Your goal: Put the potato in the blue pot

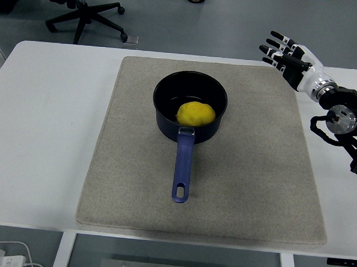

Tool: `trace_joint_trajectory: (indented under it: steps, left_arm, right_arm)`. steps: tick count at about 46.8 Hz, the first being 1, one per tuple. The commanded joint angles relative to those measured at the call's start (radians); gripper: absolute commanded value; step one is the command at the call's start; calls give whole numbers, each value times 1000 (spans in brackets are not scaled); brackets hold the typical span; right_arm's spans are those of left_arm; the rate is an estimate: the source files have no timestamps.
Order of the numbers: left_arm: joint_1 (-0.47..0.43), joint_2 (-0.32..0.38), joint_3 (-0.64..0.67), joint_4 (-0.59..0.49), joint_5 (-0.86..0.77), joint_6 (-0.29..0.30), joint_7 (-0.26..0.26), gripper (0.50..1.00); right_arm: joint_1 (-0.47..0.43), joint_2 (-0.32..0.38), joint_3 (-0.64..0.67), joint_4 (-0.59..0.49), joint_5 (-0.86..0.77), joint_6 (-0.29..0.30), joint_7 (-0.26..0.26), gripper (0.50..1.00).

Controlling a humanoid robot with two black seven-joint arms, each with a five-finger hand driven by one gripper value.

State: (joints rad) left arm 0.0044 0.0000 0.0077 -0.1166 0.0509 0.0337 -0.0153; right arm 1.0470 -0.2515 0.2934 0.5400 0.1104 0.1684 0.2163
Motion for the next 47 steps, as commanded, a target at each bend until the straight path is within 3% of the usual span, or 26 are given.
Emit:
trace_joint_trajectory:
  steps: [1, 9, 20, 24, 39, 47]
  left_arm:
    - [0, 0, 0, 0, 0, 0, 0, 996]
    - [0, 0, 0, 0, 0, 0, 0, 996]
    - [-1, 0, 0, 0, 0, 0, 0, 996]
    - [0, 0, 0, 0, 0, 0, 0, 996]
    - [0, 0, 0, 0, 0, 0, 0, 996]
    - [0, 0, 0, 0, 0, 0, 0, 996]
  right_arm:
    - [-5, -6, 1, 0, 66, 3, 0, 893]
    - [-18, -5, 1, 0, 149, 17, 0, 893]
    - [-25, -6, 0, 0, 147, 3, 3, 897]
    - [-30, -8, 0, 0, 147, 5, 3, 930]
    - [-38, -22, 3, -2, 149, 5, 14, 930]
    - [-39, -6, 72, -2, 146, 3, 12, 930]
